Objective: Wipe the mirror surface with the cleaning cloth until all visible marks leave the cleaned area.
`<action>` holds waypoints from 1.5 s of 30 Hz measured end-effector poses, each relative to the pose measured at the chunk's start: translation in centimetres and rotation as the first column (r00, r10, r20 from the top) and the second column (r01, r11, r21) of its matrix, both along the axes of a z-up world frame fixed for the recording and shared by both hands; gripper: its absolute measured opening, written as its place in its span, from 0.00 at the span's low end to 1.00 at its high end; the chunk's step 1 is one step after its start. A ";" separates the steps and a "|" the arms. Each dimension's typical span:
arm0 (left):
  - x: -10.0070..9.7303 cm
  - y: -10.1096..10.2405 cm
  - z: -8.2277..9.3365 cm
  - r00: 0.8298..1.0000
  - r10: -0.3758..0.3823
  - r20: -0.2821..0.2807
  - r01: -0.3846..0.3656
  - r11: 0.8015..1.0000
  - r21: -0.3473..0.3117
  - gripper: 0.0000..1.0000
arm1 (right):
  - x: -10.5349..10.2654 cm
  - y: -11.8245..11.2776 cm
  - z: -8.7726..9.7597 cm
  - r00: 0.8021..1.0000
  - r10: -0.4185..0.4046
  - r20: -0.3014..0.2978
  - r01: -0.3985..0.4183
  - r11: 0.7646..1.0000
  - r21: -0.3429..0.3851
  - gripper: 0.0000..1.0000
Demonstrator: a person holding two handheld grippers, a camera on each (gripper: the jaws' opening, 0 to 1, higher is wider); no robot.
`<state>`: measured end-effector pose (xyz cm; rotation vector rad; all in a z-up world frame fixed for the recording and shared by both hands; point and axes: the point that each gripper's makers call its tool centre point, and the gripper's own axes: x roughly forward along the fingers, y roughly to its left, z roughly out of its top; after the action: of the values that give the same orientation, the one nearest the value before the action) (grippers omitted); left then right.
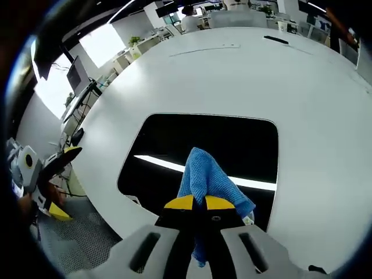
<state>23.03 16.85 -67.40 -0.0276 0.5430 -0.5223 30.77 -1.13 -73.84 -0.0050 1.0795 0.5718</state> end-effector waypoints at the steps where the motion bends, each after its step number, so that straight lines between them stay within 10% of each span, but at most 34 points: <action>1: 0.0 0.0 0.0 1.000 -0.002 0.004 0.002 1.000 0.007 0.99 | -0.2 0.0 0.0 1.000 0.001 0.000 -0.001 1.000 0.001 0.00; 45: 0.0 0.1 0.0 1.000 0.001 0.003 -0.001 1.000 0.002 0.99 | -2.9 -0.2 -0.1 0.999 -0.024 -0.044 0.024 1.000 -0.006 0.00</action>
<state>23.01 16.97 -67.37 -0.0247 0.5406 -0.5208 27.88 -1.30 -73.96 0.0157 1.1222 0.5493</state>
